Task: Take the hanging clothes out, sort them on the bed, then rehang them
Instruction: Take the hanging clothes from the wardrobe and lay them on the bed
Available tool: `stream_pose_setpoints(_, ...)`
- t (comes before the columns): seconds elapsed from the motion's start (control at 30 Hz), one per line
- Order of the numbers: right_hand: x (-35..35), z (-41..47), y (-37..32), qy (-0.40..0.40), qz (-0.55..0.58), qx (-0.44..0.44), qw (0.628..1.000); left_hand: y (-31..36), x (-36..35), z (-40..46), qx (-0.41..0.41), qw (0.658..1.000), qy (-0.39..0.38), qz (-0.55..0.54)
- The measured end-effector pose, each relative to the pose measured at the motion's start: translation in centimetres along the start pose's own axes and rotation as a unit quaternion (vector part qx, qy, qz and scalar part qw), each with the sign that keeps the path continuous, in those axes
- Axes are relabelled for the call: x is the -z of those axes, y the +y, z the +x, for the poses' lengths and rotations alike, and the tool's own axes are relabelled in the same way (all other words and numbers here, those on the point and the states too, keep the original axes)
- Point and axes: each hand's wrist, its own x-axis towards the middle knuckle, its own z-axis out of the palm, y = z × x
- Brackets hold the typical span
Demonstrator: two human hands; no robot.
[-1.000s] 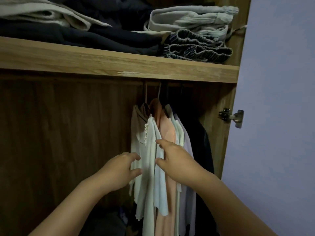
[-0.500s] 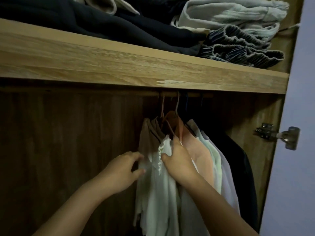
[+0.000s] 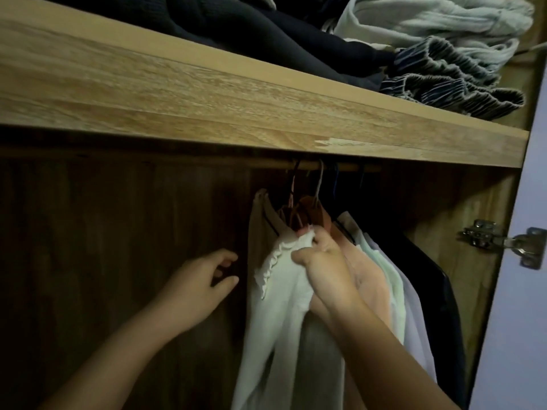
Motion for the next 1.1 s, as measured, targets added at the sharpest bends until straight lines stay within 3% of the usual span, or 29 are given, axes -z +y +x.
stream_pose_setpoints(0.1, 1.9, -2.0, -1.0, -0.075, 0.014, 0.006, 0.997, 0.6, -0.3, -0.2, -0.002, 1.0, 0.019, -0.012)
stream_pose_setpoints(0.47, 14.0, -11.7, -5.2, -0.186, -0.062, -0.037, 0.98, 4.8, -3.0, -3.3, 0.025, 0.996, 0.086, -0.027)
stream_pose_setpoints(0.7, 21.6, -20.5, -8.4, -0.184, -0.114, -0.071, 0.974, 9.1, -6.8, -7.7, 0.031, 0.999, 0.027, 0.028)
stream_pose_setpoints(0.8, 24.9, -23.9, -9.8, -0.184, -0.105, -0.088, 0.973, 10.9, -8.5, -9.6, -0.016, 0.997, -0.025, 0.072)
stream_pose_setpoints(0.9, 27.7, -26.9, -11.0, -0.173, -0.113, -0.102, 0.973, 13.1, -9.7, -11.8, -0.08, 0.995, -0.055, 0.021)
stream_pose_setpoints(1.03, 31.0, -30.4, -12.7, -0.107, -0.251, -0.082, 0.959, 15.6, -11.8, -13.4, -0.128, 0.991, -0.024, 0.022)
stream_pose_setpoints(1.1, 32.3, -32.1, -13.4, -0.046, -0.378, -0.062, 0.923, 17.5, -12.8, -14.3, -0.171, 0.985, 0.012, 0.023)
